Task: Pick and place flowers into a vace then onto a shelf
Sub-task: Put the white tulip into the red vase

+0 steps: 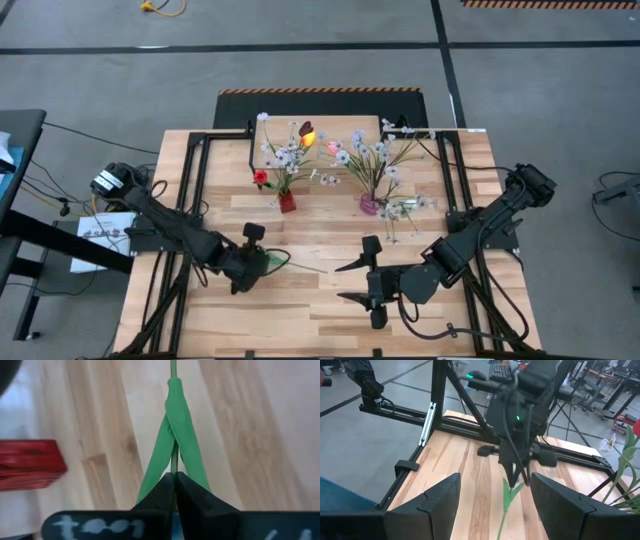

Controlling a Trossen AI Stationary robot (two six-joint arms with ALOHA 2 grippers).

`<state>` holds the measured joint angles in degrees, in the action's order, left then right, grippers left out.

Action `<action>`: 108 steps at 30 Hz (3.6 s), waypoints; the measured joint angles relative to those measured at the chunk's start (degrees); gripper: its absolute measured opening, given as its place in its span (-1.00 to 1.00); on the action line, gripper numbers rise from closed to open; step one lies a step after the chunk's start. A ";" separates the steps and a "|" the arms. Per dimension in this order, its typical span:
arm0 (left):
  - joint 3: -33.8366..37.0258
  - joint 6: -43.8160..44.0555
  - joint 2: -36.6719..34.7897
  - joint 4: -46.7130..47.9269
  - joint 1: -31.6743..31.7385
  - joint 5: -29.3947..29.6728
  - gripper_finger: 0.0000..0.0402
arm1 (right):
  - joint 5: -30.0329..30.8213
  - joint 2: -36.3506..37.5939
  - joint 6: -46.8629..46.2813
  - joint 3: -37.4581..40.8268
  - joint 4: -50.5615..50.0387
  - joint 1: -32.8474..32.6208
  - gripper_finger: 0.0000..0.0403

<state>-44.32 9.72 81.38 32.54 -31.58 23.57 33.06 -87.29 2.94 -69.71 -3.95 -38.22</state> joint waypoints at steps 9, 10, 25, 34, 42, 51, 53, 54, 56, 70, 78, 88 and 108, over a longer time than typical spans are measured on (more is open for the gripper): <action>-10.63 3.49 0.00 13.83 -5.39 4.20 -1.00 | -5.52 0.00 -6.33 0.00 0.04 3.43 0.15; -11.31 3.56 0.00 14.26 -5.87 4.33 -1.00 | -8.92 0.00 -8.46 0.00 -0.10 4.70 0.15; -13.34 -0.28 0.33 6.59 -11.94 10.77 -1.00 | -31.62 -11.51 -15.58 -12.26 -11.27 12.84 0.15; -16.87 -8.49 0.33 4.90 -12.52 15.39 -1.00 | -31.65 -18.12 -16.29 -22.29 -23.26 12.87 0.15; -19.17 -12.27 0.31 5.00 -12.43 19.68 -1.00 | -31.77 -17.91 -17.97 -22.95 -24.32 12.87 0.15; -20.47 -15.32 0.28 4.07 -11.40 22.36 -1.00 | -31.65 -17.99 -18.10 -22.91 -24.39 13.07 0.02; -20.47 -15.94 0.28 3.49 -11.40 22.39 -1.00 | -31.63 -17.99 -17.86 -22.91 -24.39 13.07 -0.09; -20.47 -16.03 0.28 3.34 -11.40 22.38 -1.00 | -31.50 -17.99 -17.69 -22.91 -24.42 13.07 -0.16; -20.47 -16.07 0.28 2.98 -11.40 22.38 -1.00 | -31.45 -17.99 -17.57 -22.91 -24.72 13.25 -0.34; -20.47 -20.63 0.26 -0.56 -11.55 23.37 -1.00 | -28.85 -17.99 -17.57 -22.88 -29.34 14.34 -0.97; -23.03 -24.24 0.22 -4.11 -13.76 29.13 -0.88 | -28.23 -17.99 -17.94 -22.88 -28.70 14.47 -0.99; -28.90 -23.79 0.24 -4.55 -16.71 39.59 -0.40 | -23.75 -17.99 -18.01 -22.88 -28.79 14.25 -0.99; -30.86 -3.26 0.20 -14.67 -25.92 65.98 -0.27 | 7.50 -14.90 -4.06 -22.92 -10.30 10.95 -1.00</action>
<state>-75.18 6.46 81.58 17.88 -57.49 89.55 40.55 -102.19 -1.12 -92.63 -14.25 -27.26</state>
